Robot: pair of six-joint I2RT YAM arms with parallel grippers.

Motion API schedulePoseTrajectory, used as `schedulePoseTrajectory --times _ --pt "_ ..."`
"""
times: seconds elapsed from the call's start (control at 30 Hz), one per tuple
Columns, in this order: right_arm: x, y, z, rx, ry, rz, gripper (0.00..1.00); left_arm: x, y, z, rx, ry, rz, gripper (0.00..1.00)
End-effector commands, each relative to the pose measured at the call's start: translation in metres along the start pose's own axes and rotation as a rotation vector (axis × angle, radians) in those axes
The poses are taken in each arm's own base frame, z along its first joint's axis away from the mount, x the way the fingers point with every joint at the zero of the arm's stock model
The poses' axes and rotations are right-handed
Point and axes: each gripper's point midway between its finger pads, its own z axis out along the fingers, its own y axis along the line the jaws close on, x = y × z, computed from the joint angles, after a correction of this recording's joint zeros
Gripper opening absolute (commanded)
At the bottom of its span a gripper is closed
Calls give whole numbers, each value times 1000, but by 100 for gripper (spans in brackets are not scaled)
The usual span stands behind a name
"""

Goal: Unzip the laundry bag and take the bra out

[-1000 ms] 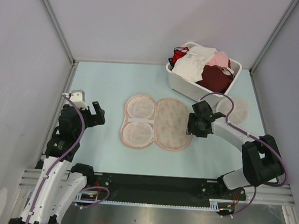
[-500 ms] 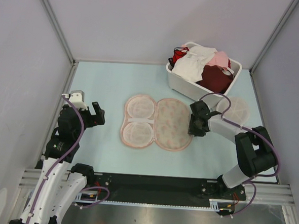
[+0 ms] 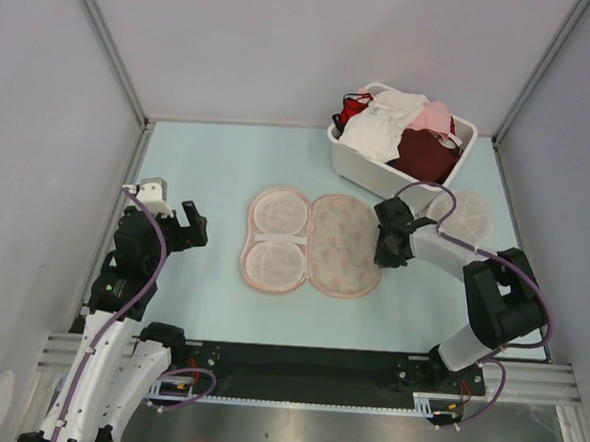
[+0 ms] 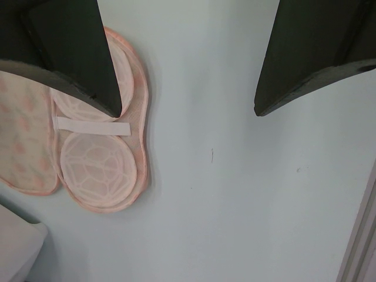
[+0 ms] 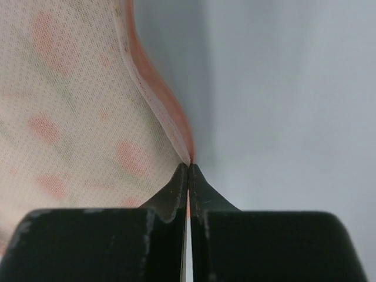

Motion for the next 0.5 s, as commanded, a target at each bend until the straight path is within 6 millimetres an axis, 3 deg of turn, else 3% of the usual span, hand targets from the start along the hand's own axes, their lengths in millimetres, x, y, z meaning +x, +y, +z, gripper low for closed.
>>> schedulePoseTrajectory --times 0.0,0.3,0.47 --pt "-24 -9 -23 44 -66 -1 0 -7 -1 2 12 -30 14 100" --pt "-60 -36 -88 61 -198 45 0 -7 -2 1 15 -31 14 100" --pt "-77 -30 -129 3 -295 22 0 -8 -3 1 22 -32 15 100"
